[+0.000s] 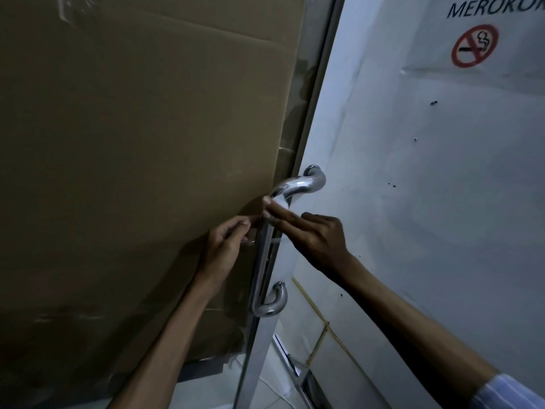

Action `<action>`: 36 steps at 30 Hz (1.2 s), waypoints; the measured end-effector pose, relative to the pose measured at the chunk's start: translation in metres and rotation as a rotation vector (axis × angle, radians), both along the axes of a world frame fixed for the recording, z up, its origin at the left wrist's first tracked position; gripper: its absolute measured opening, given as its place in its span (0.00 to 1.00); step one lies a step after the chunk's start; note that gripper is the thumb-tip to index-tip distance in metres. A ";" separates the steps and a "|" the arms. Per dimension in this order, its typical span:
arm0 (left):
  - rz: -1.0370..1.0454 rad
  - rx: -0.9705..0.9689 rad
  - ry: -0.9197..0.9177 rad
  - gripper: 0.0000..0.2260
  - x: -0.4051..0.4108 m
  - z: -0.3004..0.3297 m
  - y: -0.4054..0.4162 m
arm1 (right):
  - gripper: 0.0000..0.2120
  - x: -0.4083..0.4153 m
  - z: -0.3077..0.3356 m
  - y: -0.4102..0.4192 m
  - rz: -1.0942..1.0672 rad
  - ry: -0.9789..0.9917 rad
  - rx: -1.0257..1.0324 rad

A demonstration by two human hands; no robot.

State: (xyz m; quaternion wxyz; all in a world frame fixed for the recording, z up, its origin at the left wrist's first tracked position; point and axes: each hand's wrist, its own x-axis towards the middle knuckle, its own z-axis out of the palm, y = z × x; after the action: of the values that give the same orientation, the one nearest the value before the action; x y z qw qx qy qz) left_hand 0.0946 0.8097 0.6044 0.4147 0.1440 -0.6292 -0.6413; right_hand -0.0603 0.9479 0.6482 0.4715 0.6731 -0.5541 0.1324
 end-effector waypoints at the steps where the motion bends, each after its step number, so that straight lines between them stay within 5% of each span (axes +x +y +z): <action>1: 0.005 0.007 0.002 0.14 0.000 -0.001 -0.001 | 0.22 -0.001 -0.001 0.000 0.007 0.028 0.014; 6: -0.038 -0.002 -0.007 0.13 0.002 -0.002 -0.003 | 0.21 -0.004 0.015 0.002 -0.021 -0.112 -0.115; 10: -0.021 0.006 0.002 0.14 0.001 -0.002 -0.002 | 0.22 -0.001 0.004 -0.001 0.009 -0.037 -0.049; 15: -0.032 0.035 0.009 0.13 0.000 -0.004 -0.005 | 0.16 0.001 0.011 0.002 -0.018 -0.450 -0.385; 21: -0.044 0.040 0.007 0.09 -0.001 -0.006 -0.004 | 0.18 -0.006 0.014 -0.002 -0.035 -1.020 -0.542; 28: -0.031 0.046 0.000 0.08 -0.003 -0.007 -0.006 | 0.17 0.001 0.023 0.009 -0.017 -0.698 -0.327; 36: -0.023 0.045 -0.023 0.13 0.000 -0.010 -0.003 | 0.16 -0.029 0.043 0.007 0.027 -1.085 -0.330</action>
State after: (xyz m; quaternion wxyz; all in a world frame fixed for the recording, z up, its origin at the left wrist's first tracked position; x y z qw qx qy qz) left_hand 0.0948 0.8064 0.5945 0.3967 0.1537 -0.6209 -0.6583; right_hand -0.0892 0.9545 0.6916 0.2163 0.4331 -0.6805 0.5501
